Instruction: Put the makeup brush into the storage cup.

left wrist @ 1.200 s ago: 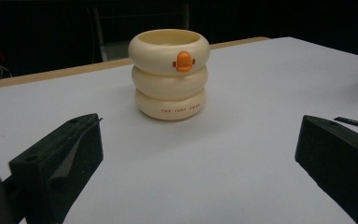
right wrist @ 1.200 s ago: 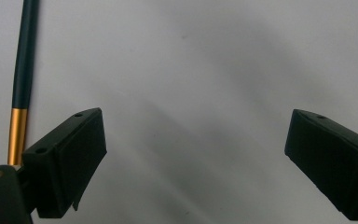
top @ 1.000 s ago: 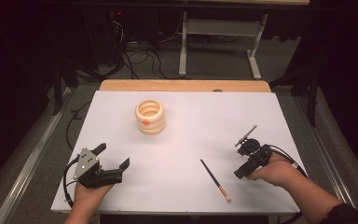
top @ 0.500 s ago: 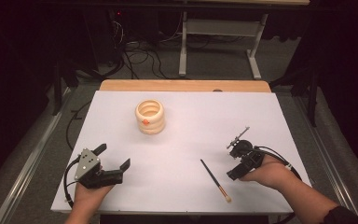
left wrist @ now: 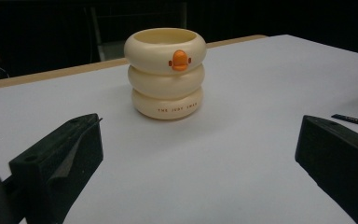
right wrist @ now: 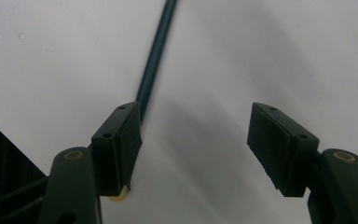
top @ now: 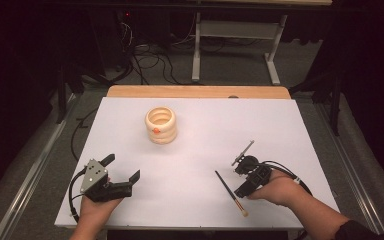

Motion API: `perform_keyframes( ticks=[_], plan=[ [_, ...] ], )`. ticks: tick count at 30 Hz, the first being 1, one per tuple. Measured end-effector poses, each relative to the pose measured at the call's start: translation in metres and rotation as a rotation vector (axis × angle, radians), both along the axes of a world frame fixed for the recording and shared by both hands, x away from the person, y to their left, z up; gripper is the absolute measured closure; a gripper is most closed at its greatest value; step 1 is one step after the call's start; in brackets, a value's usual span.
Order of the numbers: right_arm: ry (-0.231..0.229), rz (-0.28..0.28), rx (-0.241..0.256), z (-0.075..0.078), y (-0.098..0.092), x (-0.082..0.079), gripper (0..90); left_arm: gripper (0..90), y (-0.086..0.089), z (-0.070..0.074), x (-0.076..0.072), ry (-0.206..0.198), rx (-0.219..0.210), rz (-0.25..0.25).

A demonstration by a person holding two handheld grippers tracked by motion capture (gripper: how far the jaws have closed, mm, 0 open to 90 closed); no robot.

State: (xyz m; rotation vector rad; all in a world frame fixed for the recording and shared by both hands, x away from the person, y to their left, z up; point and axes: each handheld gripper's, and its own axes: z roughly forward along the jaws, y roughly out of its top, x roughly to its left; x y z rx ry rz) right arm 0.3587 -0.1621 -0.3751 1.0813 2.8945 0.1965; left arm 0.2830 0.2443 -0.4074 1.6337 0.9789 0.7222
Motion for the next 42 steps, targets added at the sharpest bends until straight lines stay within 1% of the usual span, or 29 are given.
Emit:
perform_keyframes(
  ticks=[1,2,3,5,6,7,8,9,13,14,16,17,18,21,22,23,24,26,27,28,29,31,34,36,40,42],
  plan=[
    [-0.002,0.004,-0.004,-0.001,0.003,-0.001,37.0,1.4,0.000,0.000,0.000,0.001,0.000,0.000],
    [0.010,-0.002,-0.008,-0.002,0.006,-0.002,37.0,1.4,0.000,0.000,0.000,0.001,-0.001,0.000],
    [0.000,0.015,-0.011,-0.004,0.008,-0.002,37.2,1.4,0.001,0.000,0.000,0.002,-0.003,0.001],
    [0.001,0.035,-0.010,-0.005,0.010,-0.002,38.1,1.4,0.001,0.000,0.000,0.002,-0.005,0.003],
    [0.007,0.031,-0.012,-0.006,0.012,-0.003,39.0,1.4,0.001,0.000,0.000,0.002,-0.004,0.003],
    [0.002,0.043,-0.016,-0.006,0.013,-0.002,40.1,1.4,0.001,0.000,0.000,0.000,-0.006,0.002],
    [0.000,0.069,-0.009,-0.007,0.013,-0.002,39.5,1.4,0.001,0.000,0.000,0.000,-0.003,0.001],
    [0.008,0.059,-0.009,-0.008,0.015,-0.003,38.4,1.4,0.001,0.000,0.000,0.000,-0.003,0.000],
    [0.016,0.090,-0.011,-0.011,0.019,-0.004,37.6,1.4,0.001,0.000,0.000,0.001,-0.003,0.000],
    [0.014,0.085,-0.014,-0.012,0.020,-0.005,37.9,1.4,0.001,0.000,0.000,0.000,0.000,-0.001],
    [0.014,0.087,-0.019,-0.013,0.021,-0.006,40.7,1.4,0.001,0.000,0.000,0.000,0.001,-0.001],
    [0.005,0.087,-0.023,-0.013,0.022,-0.006,43.1,1.4,0.001,0.000,0.000,0.000,0.000,-0.001],
    [0.009,0.078,-0.024,-0.014,0.021,-0.005,45.8,1.4,0.001,0.000,0.000,0.001,0.000,-0.002],
    [0.015,0.080,-0.013,-0.014,0.020,-0.003,49.6,1.4,0.001,0.000,0.000,0.000,-0.002,-0.002],
    [0.022,0.088,-0.007,-0.014,0.021,-0.003,52.3,1.4,0.001,0.000,0.000,0.000,-0.002,-0.003],
    [0.037,0.090,-0.005,-0.014,0.021,-0.003,52.6,1.4,0.001,0.000,-0.001,0.000,-0.002,-0.003],
    [0.040,0.082,-0.009,-0.014,0.022,-0.005,54.1,1.4,0.001,0.000,0.000,0.000,-0.001,-0.004],
    [0.052,0.086,-0.013,-0.016,0.022,-0.006,55.7,1.4,0.001,0.000,0.000,0.000,-0.002,-0.004],
    [0.047,0.093,-0.019,-0.016,0.023,-0.007,57.3,1.4,0.000,0.000,0.000,0.000,-0.002,-0.005],
    [0.051,0.105,-0.020,-0.017,0.023,-0.007,57.8,1.4,0.000,0.000,0.000,0.000,-0.001,-0.006],
    [0.053,0.099,-0.027,-0.017,0.023,-0.008,58.4,1.4,0.000,0.000,0.000,0.000,0.000,-0.006],
    [0.049,0.099,-0.030,-0.017,0.023,-0.008,61.5,1.4,0.000,0.000,0.000,0.000,-0.001,-0.006],
    [0.042,0.113,-0.047,-0.017,0.023,-0.009,67.1,1.4,0.000,0.000,0.000,-0.001,0.000,-0.006],
    [0.030,0.128,-0.062,-0.017,0.023,-0.010,70.3,1.4,0.000,0.000,0.000,0.000,0.002,-0.006],
    [0.013,0.157,-0.083,-0.017,0.023,-0.010,74.5,1.4,0.000,0.000,0.000,0.000,0.004,-0.004],
    [0.018,0.152,-0.082,-0.017,0.024,-0.009,75.7,1.4,0.000,0.000,0.000,-0.002,0.004,-0.004]
  ],
)
